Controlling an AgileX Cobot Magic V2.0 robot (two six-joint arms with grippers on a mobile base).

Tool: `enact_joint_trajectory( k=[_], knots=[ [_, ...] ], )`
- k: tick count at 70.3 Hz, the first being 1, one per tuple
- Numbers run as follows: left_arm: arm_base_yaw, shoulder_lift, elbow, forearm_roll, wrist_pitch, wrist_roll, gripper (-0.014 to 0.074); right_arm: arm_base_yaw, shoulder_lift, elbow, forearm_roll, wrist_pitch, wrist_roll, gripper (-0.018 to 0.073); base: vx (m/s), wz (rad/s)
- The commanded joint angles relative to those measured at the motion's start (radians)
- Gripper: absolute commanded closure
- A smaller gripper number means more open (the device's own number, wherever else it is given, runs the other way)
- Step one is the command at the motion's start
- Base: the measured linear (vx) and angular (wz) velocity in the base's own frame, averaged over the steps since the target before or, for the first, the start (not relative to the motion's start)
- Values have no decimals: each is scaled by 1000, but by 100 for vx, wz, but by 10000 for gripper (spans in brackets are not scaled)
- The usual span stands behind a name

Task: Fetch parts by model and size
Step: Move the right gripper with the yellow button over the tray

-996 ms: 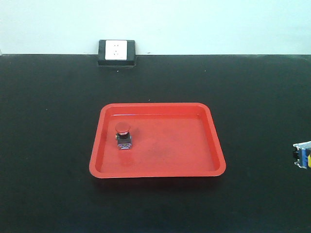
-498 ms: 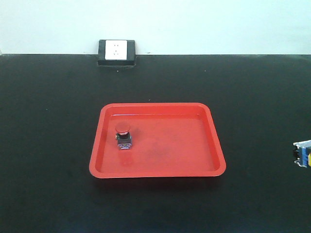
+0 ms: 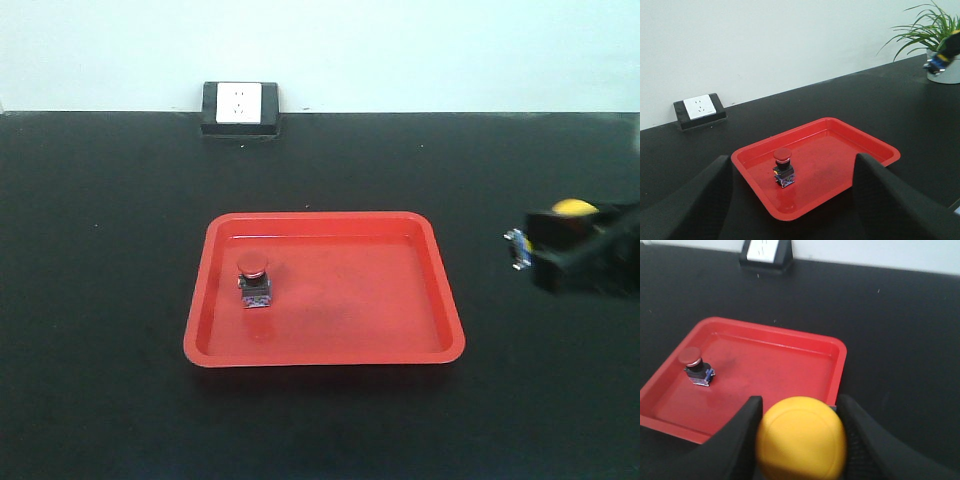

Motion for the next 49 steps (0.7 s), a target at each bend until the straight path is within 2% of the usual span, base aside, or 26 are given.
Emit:
enact_joint_trajectory(
  k=[1, 21, 34, 49],
  knots=[
    [-8, 14, -23, -10, -83, 1, 101, -3, 133, -119, 21, -36, -3, 563, 0, 0],
    [-8, 14, -23, -10, -83, 1, 101, -3, 531, -353, 108, 8, -1, 561, 0, 0],
    [-8, 14, -23, -10, -83, 1, 101, -3, 729, -428, 116, 7, -1, 553, 0, 0],
    [-8, 14, -23, -10, -83, 1, 101, -3, 867, -450, 119, -25, 3, 539, 0, 0]
  ],
)
